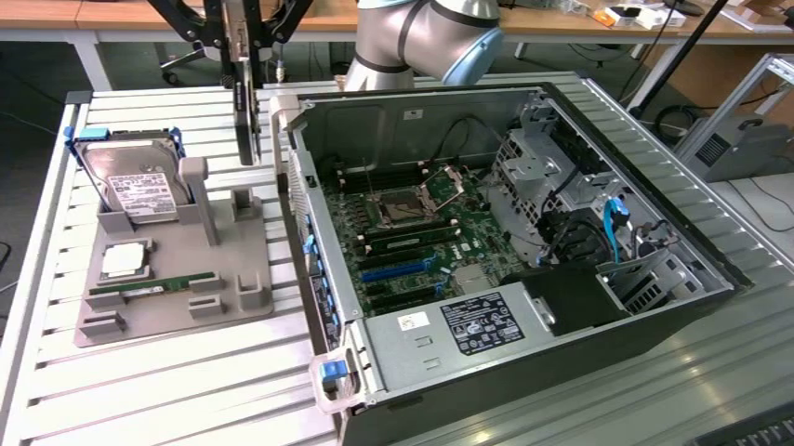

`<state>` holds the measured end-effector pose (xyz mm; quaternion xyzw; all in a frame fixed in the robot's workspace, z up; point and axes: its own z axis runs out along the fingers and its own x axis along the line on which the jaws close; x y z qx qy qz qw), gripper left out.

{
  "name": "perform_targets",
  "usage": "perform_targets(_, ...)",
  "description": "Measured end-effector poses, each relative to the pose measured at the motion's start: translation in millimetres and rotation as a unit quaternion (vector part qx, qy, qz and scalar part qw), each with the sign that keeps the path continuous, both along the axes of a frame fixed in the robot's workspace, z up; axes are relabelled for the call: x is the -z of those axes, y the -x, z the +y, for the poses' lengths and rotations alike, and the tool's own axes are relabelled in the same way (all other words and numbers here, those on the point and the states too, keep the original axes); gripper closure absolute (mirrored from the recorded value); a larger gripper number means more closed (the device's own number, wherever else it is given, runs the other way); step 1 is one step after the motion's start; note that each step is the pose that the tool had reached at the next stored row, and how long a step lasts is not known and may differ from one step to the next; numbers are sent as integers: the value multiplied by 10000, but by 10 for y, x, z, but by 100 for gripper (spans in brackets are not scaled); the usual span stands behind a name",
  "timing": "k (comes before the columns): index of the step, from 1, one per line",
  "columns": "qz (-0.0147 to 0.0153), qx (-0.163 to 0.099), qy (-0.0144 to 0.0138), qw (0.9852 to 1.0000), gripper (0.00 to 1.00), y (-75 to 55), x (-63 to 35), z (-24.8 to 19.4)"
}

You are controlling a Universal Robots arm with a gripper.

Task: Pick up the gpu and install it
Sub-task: 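Pick up the gpu and move the gpu toward the slot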

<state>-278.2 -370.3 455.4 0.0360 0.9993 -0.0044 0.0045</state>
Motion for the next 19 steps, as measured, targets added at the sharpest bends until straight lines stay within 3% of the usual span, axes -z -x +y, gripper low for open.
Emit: perform_targets(19, 0, 0, 0, 10000, 73, -41, 6, 0)
